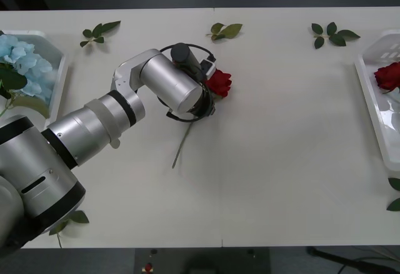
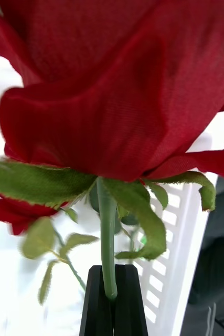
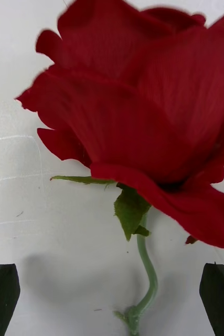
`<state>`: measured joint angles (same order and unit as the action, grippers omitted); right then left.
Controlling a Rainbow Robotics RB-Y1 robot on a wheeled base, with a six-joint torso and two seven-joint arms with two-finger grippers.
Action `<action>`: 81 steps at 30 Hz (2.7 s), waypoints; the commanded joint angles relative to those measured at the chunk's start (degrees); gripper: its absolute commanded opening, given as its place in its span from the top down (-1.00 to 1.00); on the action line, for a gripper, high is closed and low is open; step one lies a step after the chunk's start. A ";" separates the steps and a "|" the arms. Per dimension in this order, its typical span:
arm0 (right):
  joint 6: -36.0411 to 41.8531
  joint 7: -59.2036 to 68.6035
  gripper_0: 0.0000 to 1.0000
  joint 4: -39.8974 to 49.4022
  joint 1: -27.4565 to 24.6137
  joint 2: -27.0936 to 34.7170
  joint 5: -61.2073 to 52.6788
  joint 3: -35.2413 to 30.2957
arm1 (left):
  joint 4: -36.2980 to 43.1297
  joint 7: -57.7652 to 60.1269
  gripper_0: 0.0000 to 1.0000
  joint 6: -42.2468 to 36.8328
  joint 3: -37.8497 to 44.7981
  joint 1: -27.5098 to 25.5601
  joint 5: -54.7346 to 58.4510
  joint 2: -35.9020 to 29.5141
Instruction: Put the red flowers into the right box and the blue flowers into the left box
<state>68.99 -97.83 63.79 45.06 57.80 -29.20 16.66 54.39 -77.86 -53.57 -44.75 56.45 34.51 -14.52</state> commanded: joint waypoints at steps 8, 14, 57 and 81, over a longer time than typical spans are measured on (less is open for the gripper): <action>-12.83 -0.60 1.00 -10.88 -0.85 2.23 5.56 -0.22 | -0.16 0.34 -0.89 -0.83 0.46 2.08 -0.67 0.45; -18.28 -0.25 1.00 -15.36 -0.94 0.56 7.05 -0.22 | -0.16 -0.01 -0.85 -2.15 0.46 2.17 -1.72 0.54; -11.78 -15.11 -1.00 -6.92 -0.94 2.23 -39.44 4.00 | -0.16 -0.71 1.00 -2.24 -2.97 2.17 -4.80 0.54; -10.28 -25.48 -1.00 7.23 -13.68 1.97 -93.23 3.73 | 17.42 -2.38 1.00 -0.48 0.90 -1.52 8.65 -8.86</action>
<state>56.89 -116.22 70.84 31.11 59.88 -119.28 20.62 65.73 -77.89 -54.58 -47.47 56.44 41.15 -19.92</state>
